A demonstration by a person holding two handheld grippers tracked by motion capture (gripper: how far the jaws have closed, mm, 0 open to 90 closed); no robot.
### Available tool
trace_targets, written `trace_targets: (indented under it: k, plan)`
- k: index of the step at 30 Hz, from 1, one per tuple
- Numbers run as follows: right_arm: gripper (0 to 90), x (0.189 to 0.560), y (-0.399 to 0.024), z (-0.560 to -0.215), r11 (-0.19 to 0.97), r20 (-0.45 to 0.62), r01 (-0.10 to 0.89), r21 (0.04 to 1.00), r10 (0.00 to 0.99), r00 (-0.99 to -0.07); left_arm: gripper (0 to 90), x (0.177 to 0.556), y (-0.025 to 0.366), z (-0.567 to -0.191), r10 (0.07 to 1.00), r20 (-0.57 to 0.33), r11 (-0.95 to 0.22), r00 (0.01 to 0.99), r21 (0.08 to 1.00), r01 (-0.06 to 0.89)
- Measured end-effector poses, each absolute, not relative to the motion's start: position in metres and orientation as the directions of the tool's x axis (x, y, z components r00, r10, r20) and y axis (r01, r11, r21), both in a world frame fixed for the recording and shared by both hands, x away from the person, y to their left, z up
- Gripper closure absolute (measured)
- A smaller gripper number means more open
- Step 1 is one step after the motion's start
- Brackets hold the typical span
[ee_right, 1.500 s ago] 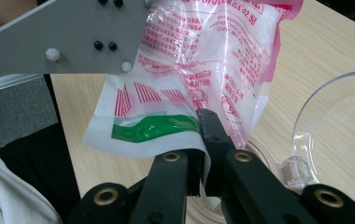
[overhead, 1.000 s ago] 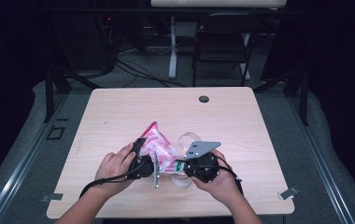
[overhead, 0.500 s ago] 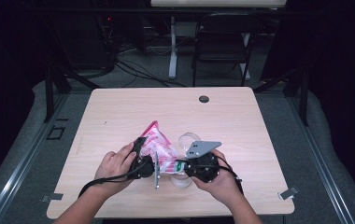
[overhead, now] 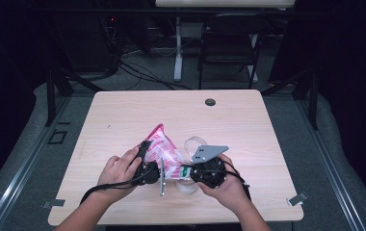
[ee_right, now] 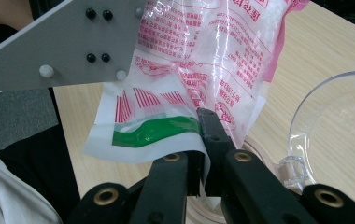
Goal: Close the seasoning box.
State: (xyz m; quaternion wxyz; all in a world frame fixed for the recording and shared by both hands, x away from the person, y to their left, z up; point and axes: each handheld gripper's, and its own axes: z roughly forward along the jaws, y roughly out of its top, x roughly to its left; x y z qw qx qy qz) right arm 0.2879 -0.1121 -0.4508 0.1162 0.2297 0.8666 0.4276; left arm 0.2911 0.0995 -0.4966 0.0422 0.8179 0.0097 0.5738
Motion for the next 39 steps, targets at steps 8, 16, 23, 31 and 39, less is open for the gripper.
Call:
trace_targets:
  k: [8,16,23,31,39]
  plan:
    - [89.3,0.2878,-0.1122,-0.4508,0.53,-0.007,0.297,0.794,0.497,-0.868,58.3,0.2897,0.0988,-0.4968,0.059,0.94,-0.997,0.336,0.072,-0.029]
    - [89.4,0.2875,-0.1131,-0.4499,0.525,-0.009,0.296,0.798,0.501,-0.865,58.4,0.2898,0.0984,-0.4952,0.061,0.945,-0.996,0.322,0.078,-0.04]
    - [89.4,0.286,-0.1144,-0.4478,0.529,-0.014,0.291,0.797,0.499,-0.866,58.5,0.288,0.0974,-0.4916,0.052,0.945,-0.997,0.322,0.068,-0.04]
    - [89.3,0.286,-0.1149,-0.4482,0.533,-0.018,0.292,0.794,0.501,-0.865,60.3,0.287,0.097,-0.4889,0.043,0.949,-0.997,0.312,0.06,-0.048]
    - [89.4,0.2859,-0.1149,-0.4486,0.534,-0.018,0.293,0.793,0.502,-0.865,62.0,0.2863,0.0966,-0.4873,0.041,0.95,-0.997,0.311,0.06,-0.053]
